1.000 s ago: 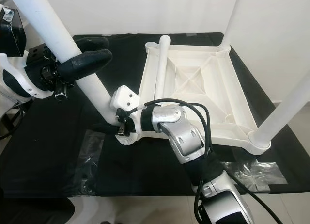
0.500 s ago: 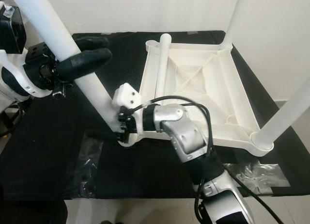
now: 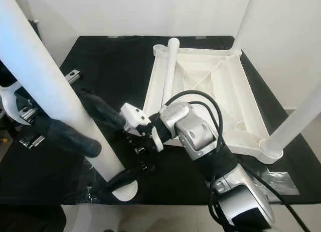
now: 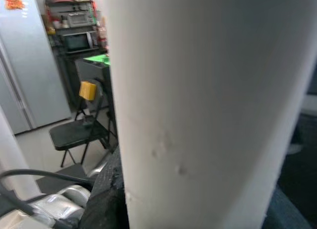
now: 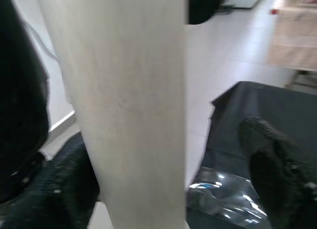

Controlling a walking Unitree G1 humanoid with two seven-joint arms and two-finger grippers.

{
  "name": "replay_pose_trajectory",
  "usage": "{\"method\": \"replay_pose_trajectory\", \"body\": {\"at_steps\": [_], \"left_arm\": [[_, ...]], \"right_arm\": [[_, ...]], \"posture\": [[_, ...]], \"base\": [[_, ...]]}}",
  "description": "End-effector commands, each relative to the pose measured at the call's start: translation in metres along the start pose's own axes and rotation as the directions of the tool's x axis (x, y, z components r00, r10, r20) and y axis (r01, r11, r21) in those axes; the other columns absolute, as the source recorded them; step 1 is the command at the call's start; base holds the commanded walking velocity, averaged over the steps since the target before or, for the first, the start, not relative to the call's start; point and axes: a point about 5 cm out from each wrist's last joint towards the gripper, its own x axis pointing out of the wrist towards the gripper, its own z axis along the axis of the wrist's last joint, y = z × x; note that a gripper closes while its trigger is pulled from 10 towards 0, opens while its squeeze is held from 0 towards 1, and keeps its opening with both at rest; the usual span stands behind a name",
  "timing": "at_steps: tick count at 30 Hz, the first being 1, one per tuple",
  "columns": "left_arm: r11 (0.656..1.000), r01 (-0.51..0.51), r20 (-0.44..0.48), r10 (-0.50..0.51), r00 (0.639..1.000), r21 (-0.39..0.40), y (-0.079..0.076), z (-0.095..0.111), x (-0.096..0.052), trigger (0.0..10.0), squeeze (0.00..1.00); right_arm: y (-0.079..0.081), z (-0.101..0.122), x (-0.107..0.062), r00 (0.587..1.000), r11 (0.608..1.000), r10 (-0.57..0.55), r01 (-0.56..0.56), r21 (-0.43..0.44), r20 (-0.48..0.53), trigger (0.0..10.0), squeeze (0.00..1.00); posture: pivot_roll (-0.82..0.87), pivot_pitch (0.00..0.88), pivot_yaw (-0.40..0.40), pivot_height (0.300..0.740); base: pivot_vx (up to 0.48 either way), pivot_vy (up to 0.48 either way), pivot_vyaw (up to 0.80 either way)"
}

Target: Building children table

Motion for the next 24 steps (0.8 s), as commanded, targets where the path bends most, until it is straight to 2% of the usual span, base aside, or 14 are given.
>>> {"method": "replay_pose_trajectory", "body": {"at_steps": [1, 4, 10, 11, 12, 13, 14, 15, 17, 19, 20, 21, 23, 24], "left_arm": [[0.994, 0.110, 0.092, -0.112, 0.989, 0.027, 0.005, 0.010, 0.017, 1.3, 0.00], [0.994, 0.106, 0.127, -0.110, 0.986, 0.042, 0.013, 0.019, 0.021, 1.2, 0.00], [0.991, 0.124, 0.132, -0.130, 0.983, 0.054, 0.013, 0.030, 0.032, 1.2, 0.00], [0.992, 0.116, 0.128, -0.123, 0.984, 0.055, 0.013, 0.032, 0.035, 2.1, 0.00], [0.992, 0.116, 0.128, -0.123, 0.984, 0.055, 0.013, 0.032, 0.035, 2.1, 0.00], [0.995, 0.089, 0.122, -0.095, 0.988, 0.047, 0.016, 0.033, 0.037, 7.3, 0.00], [0.997, 0.072, 0.117, -0.076, 0.990, 0.039, 0.018, 0.034, 0.038, 7.3, 0.00], [0.999, 0.019, 0.126, -0.022, 0.992, 0.028, 0.023, 0.035, 0.037, 10.0, 1.00], [0.999, -0.038, 0.139, 0.035, 0.990, 0.016, 0.028, 0.037, 0.036, 10.0, 1.00], [0.999, -0.048, 0.141, 0.046, 0.989, 0.014, 0.028, 0.037, 0.036, 10.0, 1.00], [0.992, -0.123, 0.147, 0.121, 0.982, 0.004, 0.031, 0.038, 0.030, 10.0, 1.00], [0.992, -0.123, 0.147, 0.121, 0.982, 0.004, 0.031, 0.038, 0.030, 10.0, 1.00], [0.953, -0.302, 0.154, 0.300, 0.941, -0.011, 0.033, 0.037, 0.014, 10.0, 1.00], [0.953, -0.302, 0.154, 0.300, 0.941, -0.011, 0.033, 0.037, 0.014, 10.0, 1.00]], "right_arm": [[-0.003, -0.001, 0.005, 1.000, 1.000, -0.025, 0.025, 0.018, 0.018, 0.0, 0.00], [-0.003, -0.001, 0.009, 0.998, 0.999, -0.036, 0.035, 0.021, 0.061, 0.0, 0.00], [-0.004, 0.000, 0.008, 0.994, 0.998, -0.060, 0.058, 0.022, 0.095, 0.0, 0.00], [-0.004, 0.000, 0.007, 0.992, 0.998, -0.069, 0.067, 0.021, 0.102, 0.0, 0.00], [-0.004, 0.000, 0.007, 0.992, 0.998, -0.069, 0.067, 0.021, 0.102, 0.0, 0.00], [-0.004, 0.000, 0.006, 0.991, 0.997, -0.081, 0.079, 0.020, 0.106, 0.0, 0.00], [-0.005, 0.000, 0.005, 0.990, 0.996, -0.087, 0.085, 0.018, 0.109, 0.0, 0.00], [-0.005, 0.000, 0.003, 0.988, 0.994, -0.107, 0.105, 0.016, 0.115, 0.0, 0.00], [-0.006, 0.000, 0.001, 0.984, 0.992, -0.128, 0.127, 0.014, 0.123, 0.0, 0.00], [-0.006, 0.000, 0.001, 0.983, 0.991, -0.132, 0.131, 0.014, 0.124, 0.0, 0.00], [-0.007, 0.001, -0.004, 0.975, 0.984, -0.176, 0.175, 0.017, 0.133, 0.0, 0.00], [-0.007, 0.001, -0.004, 0.975, 0.984, -0.176, 0.175, 0.017, 0.133, 0.0, 0.00], [-0.009, 0.003, -0.017, 0.948, 0.960, -0.278, 0.278, 0.023, 0.155, 0.0, 0.00], [-0.009, 0.003, -0.017, 0.948, 0.960, -0.278, 0.278, 0.023, 0.155, 0.0, 0.00]], "posture": [[-0.01, 0.105, 0.007, 0.740], [-0.01, 0.107, 0.011, 0.740], [-0.01, 0.110, 0.016, 0.740], [-0.01, 0.111, 0.019, 0.740], [-0.01, 0.111, 0.019, 0.740], [-0.01, 0.111, 0.020, 0.740], [-0.01, 0.111, 0.020, 0.740], [-0.01, 0.114, 0.021, 0.740], [-0.01, 0.114, 0.021, 0.740], [-0.01, 0.114, 0.021, 0.740], [-0.02, 0.126, 0.022, 0.740], [-0.02, 0.126, 0.022, 0.740], [-0.01, 0.137, 0.019, 0.740], [-0.01, 0.137, 0.019, 0.740]], "base": [[0.000, 0.000, 0.00], [0.000, 0.000, 0.00], [0.000, 0.000, 0.00], [0.000, 0.000, 0.00], [0.000, 0.000, 0.00], [0.000, 0.000, 0.00], [0.000, 0.000, 0.00], [0.000, 0.000, 0.00], [0.000, 0.000, 0.00], [0.000, 0.000, 0.00], [0.000, 0.000, 0.00], [0.000, 0.000, 0.00], [0.000, 0.000, 0.00], [0.000, 0.000, 0.00]]}}
